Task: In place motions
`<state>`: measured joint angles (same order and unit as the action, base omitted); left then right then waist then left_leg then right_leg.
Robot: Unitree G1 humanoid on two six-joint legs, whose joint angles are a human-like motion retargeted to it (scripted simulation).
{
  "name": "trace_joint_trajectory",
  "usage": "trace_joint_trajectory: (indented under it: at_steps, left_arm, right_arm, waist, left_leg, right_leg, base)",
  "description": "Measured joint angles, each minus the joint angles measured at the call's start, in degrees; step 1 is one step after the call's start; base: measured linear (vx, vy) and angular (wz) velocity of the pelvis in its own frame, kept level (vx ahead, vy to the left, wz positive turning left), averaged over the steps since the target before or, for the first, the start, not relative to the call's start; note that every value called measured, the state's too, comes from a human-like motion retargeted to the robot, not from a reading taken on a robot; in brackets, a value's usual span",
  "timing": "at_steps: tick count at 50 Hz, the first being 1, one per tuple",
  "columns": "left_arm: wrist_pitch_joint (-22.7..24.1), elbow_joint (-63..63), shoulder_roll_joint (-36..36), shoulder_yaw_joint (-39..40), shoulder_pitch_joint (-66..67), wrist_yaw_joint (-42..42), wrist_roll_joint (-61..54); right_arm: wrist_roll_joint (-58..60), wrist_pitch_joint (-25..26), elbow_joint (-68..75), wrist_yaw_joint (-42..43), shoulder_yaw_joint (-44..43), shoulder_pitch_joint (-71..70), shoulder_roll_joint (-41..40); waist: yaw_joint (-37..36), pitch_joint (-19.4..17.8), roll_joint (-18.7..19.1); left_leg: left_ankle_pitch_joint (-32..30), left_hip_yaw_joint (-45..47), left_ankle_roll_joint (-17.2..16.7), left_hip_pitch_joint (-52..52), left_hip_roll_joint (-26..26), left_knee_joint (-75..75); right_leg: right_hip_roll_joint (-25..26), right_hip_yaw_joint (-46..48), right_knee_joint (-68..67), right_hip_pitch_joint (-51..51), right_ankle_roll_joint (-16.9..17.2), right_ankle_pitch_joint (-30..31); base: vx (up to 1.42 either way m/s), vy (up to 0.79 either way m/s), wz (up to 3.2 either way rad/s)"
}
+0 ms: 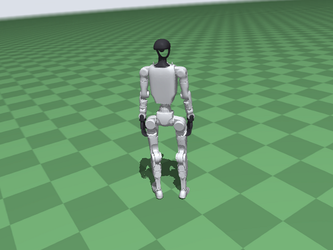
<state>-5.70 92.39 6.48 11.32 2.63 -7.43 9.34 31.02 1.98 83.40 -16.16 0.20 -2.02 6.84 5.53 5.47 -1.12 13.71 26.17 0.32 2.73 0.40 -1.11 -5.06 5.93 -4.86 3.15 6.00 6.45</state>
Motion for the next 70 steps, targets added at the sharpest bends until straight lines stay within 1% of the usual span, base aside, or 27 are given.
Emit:
trace_joint_trajectory:
  at_steps: [8, 12, 18, 25, 29, 39, 47, 57, 70]
  left_arm:
    - [-0.14, -0.16, -0.53, -0.44, 0.80, -0.50, 0.79]
    - [-0.31, -0.69, -0.86, -0.24, 1.14, -1.11, 1.12]
    - [-0.23, -2.14, -1.64, 0.24, 0.42, -1.62, 1.08]
    - [0.03, -3.57, -2.01, 0.06, -0.61, -2.10, 0.90]
    - [-0.05, -3.52, -1.96, -0.10, -0.65, -2.10, 0.75]
    - [-0.17, -3.48, -2.98, -0.06, -1.11, -2.62, 1.01]
    - [-0.03, -3.71, -4.08, -0.25, -1.59, -2.99, 1.40]
    - [-0.03, -3.58, -4.11, -0.42, -1.39, -2.78, 1.63]
    - [-0.12, -2.72, -3.71, -0.11, -0.56, -2.31, 1.48]
  right_arm:
    - [-0.22, -0.15, -0.90, -0.32, 0.83, -1.92, 0.26]
    - [-0.72, 0.27, -0.12, -0.17, 0.92, -2.97, 0.67]
    - [-1.10, 0.83, 0.64, 0.85, 0.11, -3.85, 2.00]
    - [-1.94, 2.05, 3.47, 2.53, -1.32, -4.49, 3.25]
    - [-2.31, 2.67, 5.00, 3.10, -2.27, -4.15, 3.17]
    - [-3.32, 3.40, 6.09, 3.38, -3.04, -4.26, 2.06]
    - [-3.81, 3.44, 5.58, 3.16, -2.79, -4.33, 1.34]
    - [-4.13, 3.05, 2.94, 2.52, -2.46, -5.00, 1.15]
    - [-4.65, 2.21, -0.07, 1.89, -2.06, -6.15, 1.30]
  waist:
    - [5.11, -0.09, 0.81]
    - [8.37, 0.39, 1.43]
    - [13.72, 0.03, 2.51]
    - [18.74, -1.56, 2.90]
    - [21.28, -2.51, 2.76]
    - [28.12, -5.19, 2.78]
    - [31.27, -6.33, 3.27]
    - [32.09, -5.83, 4.06]
    - [30.98, -5.55, 3.66]
  left_leg:
    - [2.75, 13.24, -2.00, 3.46, 1.98, 0.35]
    - [3.45, 19.04, -3.00, 4.88, 2.16, 0.57]
    - [4.03, 25.28, -4.34, 6.35, 2.20, -0.09]
    - [4.27, 31.76, -5.90, 8.58, 2.12, -1.54]
    - [3.64, 34.62, -7.53, 10.62, 3.54, -2.57]
    - [1.47, 40.29, -10.63, 14.38, 6.20, -3.95]
    - [0.72, 42.79, -11.14, 15.63, 5.79, -4.25]
    - [0.43, 43.35, -10.45, 14.75, 4.34, -4.28]
    - [-0.71, 42.97, -10.54, 14.60, 4.92, -4.34]
  right_leg:
    - [3.80, -12.20, -0.54, 4.42, 0.31, 2.89]
    - [5.28, -16.00, -0.37, 6.28, 1.19, 4.67]
    - [6.28, -18.91, 0.32, 8.14, 3.94, 7.36]
    - [6.88, -21.28, 1.15, 9.07, 8.53, 9.37]
    - [8.65, -21.06, 1.38, 8.40, 9.00, 9.58]
    - [13.22, -21.17, 1.45, 6.87, 9.00, 9.61]
    - [13.81, -23.19, 1.68, 6.44, 9.00, 10.13]
    - [12.59, -25.33, 1.92, 7.53, 9.00, 10.83]
    - [13.14, -24.45, 1.54, 7.71, 9.00, 10.33]
  base:
    - [-0.32, 0.12, -1.41]
    - [-0.22, 0.20, -1.51]
    - [-0.15, 0.15, -1.31]
    - [-0.13, 0.13, -1.13]
    - [-0.03, 0.00, -0.94]
    - [-0.01, -0.01, -0.72]
    - [-0.01, 0.10, -0.37]
    - [-0.02, 0.07, -0.09]
    - [0.00, -0.02, 0.00]
